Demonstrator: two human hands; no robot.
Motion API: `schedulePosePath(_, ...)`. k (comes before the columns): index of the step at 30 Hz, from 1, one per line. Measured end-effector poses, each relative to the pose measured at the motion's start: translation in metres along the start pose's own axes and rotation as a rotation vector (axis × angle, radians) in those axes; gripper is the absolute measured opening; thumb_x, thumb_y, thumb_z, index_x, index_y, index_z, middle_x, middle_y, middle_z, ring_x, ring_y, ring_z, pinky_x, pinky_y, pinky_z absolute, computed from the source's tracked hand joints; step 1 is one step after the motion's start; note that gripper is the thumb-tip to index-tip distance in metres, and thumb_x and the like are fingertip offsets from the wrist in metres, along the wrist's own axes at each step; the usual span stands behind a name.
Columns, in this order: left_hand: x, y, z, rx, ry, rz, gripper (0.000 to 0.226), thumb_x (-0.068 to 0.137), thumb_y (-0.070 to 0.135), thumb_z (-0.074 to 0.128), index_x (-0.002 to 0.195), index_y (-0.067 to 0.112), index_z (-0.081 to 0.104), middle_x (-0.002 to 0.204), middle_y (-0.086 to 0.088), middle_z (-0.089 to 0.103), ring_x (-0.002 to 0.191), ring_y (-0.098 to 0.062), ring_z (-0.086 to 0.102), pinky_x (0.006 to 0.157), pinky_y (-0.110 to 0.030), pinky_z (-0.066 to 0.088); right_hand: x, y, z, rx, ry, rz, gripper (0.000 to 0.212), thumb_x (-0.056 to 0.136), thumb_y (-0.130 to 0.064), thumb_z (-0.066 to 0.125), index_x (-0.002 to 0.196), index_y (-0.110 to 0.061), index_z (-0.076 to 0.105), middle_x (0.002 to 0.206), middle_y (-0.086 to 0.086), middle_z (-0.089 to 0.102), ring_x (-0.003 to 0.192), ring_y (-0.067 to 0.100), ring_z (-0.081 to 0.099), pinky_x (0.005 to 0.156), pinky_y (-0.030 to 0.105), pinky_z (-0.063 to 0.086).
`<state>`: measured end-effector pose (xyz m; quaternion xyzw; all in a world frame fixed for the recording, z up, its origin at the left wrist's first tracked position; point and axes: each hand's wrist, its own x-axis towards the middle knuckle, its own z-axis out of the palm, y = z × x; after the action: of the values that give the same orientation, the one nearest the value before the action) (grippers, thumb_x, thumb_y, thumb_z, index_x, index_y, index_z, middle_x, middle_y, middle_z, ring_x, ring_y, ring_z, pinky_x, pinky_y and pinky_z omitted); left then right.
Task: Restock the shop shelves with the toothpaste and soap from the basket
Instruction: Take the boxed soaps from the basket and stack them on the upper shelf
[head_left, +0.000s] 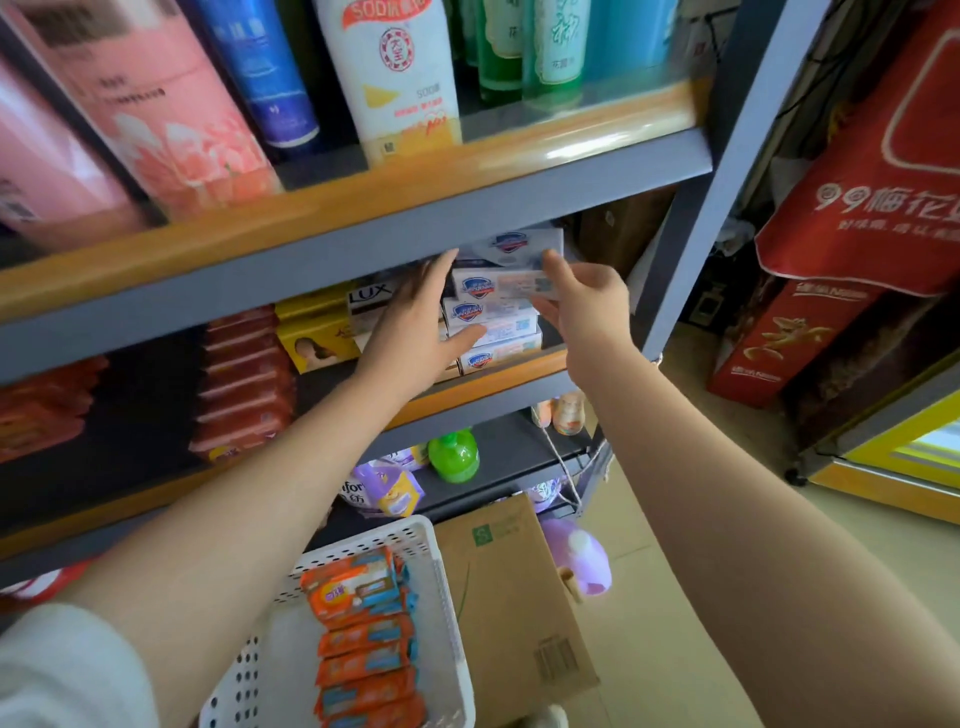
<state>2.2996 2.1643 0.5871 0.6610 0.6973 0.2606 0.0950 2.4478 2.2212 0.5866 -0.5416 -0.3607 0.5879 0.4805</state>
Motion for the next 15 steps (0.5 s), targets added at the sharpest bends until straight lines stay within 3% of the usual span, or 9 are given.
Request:
schedulePosePath(3, 0.008, -0.003, -0.004, 0.066, -0.02, 0.001, 0.073, 0.081, 0.027, 0.067, 0.142, 0.021, 0.027, 0.149, -0.004, 0.029, 0.136, -0.022, 0.031, 0.107, -0.039, 0.034, 0.006, 0.003, 0.002, -0.102, -0.063, -0.034, 0.034, 0.086, -0.033, 0.062, 0.107, -0.007, 0.057, 0.104, 0.009, 0.066, 0.074, 0.009, 0.065, 0.08, 0.027, 0.057)
schedulePosePath(6, 0.023, -0.006, -0.006, 0.072, -0.053, -0.085, 0.065, 0.081, 0.03, 0.066, 0.137, 0.02, 0.034, 0.142, -0.006, 0.042, 0.129, -0.025, 0.04, 0.103, -0.039, 0.038, 0.006, 0.011, -0.01, -0.17, -0.114, -0.137, 0.036, 0.085, -0.031, 0.064, 0.114, -0.01, 0.058, 0.107, 0.003, 0.066, 0.078, 0.008, 0.063, 0.069, 0.022, 0.055)
schedulePosePath(8, 0.033, -0.004, -0.008, 0.025, -0.062, -0.11, 0.054, 0.082, 0.03, 0.066, 0.128, 0.013, 0.043, 0.133, -0.007, 0.051, 0.12, -0.024, 0.049, 0.095, -0.031, 0.039, 0.007, 0.02, -0.02, -0.249, -0.15, -0.21, 0.029, 0.085, -0.024, 0.065, 0.111, -0.014, 0.06, 0.103, -0.008, 0.065, 0.077, 0.005, 0.062, 0.061, 0.023, 0.053)
schedulePosePath(10, 0.041, 0.0, -0.012, -0.003, -0.111, -0.09, 0.044, 0.083, 0.025, 0.066, 0.119, 0.007, 0.048, 0.122, -0.006, 0.055, 0.108, -0.018, 0.052, 0.082, -0.019, 0.035, 0.009, 0.027, -0.024, -0.329, -0.158, -0.273, 0.026, 0.085, -0.018, 0.064, 0.111, -0.015, 0.061, 0.098, -0.017, 0.063, 0.073, 0.001, 0.063, 0.063, 0.023, 0.057)
schedulePosePath(12, 0.046, 0.002, -0.014, -0.017, -0.182, -0.067, 0.038, 0.082, 0.021, 0.066, 0.112, 0.004, 0.051, 0.108, -0.002, 0.054, 0.097, -0.012, 0.05, 0.069, -0.012, 0.03, 0.013, 0.03, -0.021, -0.369, -0.141, -0.317, 0.026, 0.087, -0.016, 0.062, 0.113, -0.015, 0.06, 0.101, -0.013, 0.064, 0.077, 0.003, 0.064, 0.067, 0.024, 0.058)
schedulePosePath(15, 0.049, -0.003, -0.012, -0.097, -0.249, -0.071, 0.048, 0.079, 0.022, 0.069, 0.122, 0.008, 0.051, 0.116, -0.001, 0.057, 0.107, -0.014, 0.053, 0.083, -0.015, 0.038, 0.018, 0.029, -0.014, -0.391, -0.108, -0.343, 0.025, 0.088, -0.015, 0.059, 0.113, -0.017, 0.059, 0.104, -0.008, 0.065, 0.075, 0.009, 0.064, 0.066, 0.023, 0.057)
